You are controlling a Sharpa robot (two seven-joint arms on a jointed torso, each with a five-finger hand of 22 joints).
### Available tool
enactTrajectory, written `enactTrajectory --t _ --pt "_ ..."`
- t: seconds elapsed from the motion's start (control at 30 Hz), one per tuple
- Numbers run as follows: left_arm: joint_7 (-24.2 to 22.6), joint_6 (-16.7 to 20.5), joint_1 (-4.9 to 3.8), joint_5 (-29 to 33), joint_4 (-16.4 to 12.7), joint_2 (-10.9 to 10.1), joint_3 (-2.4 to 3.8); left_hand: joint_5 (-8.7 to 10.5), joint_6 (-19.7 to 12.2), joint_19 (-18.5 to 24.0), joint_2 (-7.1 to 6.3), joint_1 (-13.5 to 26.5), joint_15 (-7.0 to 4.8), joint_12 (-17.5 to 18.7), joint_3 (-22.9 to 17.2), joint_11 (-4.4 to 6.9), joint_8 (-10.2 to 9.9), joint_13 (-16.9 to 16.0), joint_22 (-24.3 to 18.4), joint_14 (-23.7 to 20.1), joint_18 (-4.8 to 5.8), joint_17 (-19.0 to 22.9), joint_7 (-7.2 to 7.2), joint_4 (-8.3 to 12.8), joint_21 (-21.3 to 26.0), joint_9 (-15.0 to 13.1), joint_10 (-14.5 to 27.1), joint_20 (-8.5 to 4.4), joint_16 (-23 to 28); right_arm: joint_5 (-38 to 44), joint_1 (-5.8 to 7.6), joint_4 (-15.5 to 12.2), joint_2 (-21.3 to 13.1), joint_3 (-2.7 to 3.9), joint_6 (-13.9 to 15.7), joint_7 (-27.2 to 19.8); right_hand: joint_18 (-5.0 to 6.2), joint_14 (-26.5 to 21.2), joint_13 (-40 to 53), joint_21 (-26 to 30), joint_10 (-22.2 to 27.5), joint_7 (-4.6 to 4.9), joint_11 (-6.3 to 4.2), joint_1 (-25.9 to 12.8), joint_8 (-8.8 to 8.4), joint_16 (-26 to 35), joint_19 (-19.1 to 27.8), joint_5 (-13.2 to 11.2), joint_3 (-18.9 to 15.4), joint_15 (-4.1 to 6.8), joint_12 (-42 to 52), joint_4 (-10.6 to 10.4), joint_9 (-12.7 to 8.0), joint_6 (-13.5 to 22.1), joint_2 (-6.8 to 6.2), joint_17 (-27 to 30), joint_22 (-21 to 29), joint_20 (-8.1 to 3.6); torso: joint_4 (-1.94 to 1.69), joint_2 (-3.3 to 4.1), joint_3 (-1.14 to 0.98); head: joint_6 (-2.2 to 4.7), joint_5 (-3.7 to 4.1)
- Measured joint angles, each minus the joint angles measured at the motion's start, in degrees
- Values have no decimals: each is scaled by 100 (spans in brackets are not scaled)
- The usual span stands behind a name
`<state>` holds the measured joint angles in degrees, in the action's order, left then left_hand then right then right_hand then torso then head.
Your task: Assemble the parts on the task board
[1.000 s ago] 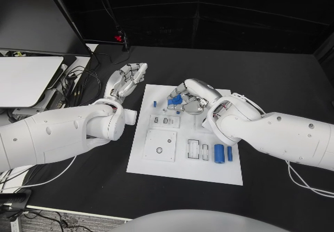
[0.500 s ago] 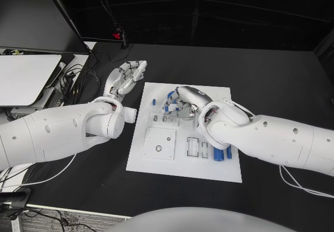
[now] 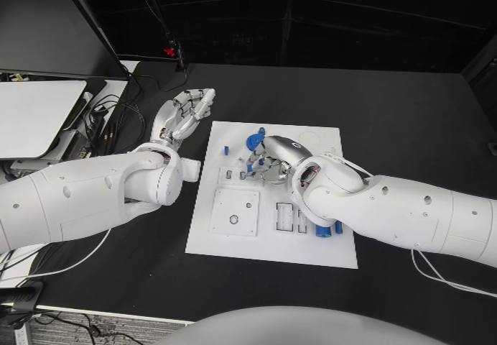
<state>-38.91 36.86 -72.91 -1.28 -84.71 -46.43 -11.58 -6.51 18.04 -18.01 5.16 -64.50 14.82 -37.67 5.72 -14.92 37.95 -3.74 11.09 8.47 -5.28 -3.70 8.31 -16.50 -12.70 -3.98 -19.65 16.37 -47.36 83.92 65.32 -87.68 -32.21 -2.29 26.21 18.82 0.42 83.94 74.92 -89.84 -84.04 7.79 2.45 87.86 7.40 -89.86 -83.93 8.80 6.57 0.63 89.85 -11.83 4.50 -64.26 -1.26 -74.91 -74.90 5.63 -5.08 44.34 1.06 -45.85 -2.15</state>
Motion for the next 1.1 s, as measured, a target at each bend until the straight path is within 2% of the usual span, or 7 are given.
enactTrajectory --t 0.47,1.1 --pt "0 0 1 0 12 2 0 0 0 0 0 0 0 0 0 0 0 0 0 0 0 0 0 0 0 0 0 0 0 64 -29 28 18 1 4 84 0 0 0 0 0 7 0 -2 -74 0 0 -21 -42 0 0 -10 0 -8 -2 0 0 0 0 1 0 -38 40" --pt "0 0 1 0 16 1 0 0 0 0 0 0 0 0 0 0 0 0 0 0 1 0 0 0 0 -1 0 0 0 82 -59 62 76 1 -35 100 0 0 0 0 0 20 1 -33 -133 0 0 -32 -67 -1 0 -3 -28 -27 -33 0 0 0 -8 -2 1 -71 41"
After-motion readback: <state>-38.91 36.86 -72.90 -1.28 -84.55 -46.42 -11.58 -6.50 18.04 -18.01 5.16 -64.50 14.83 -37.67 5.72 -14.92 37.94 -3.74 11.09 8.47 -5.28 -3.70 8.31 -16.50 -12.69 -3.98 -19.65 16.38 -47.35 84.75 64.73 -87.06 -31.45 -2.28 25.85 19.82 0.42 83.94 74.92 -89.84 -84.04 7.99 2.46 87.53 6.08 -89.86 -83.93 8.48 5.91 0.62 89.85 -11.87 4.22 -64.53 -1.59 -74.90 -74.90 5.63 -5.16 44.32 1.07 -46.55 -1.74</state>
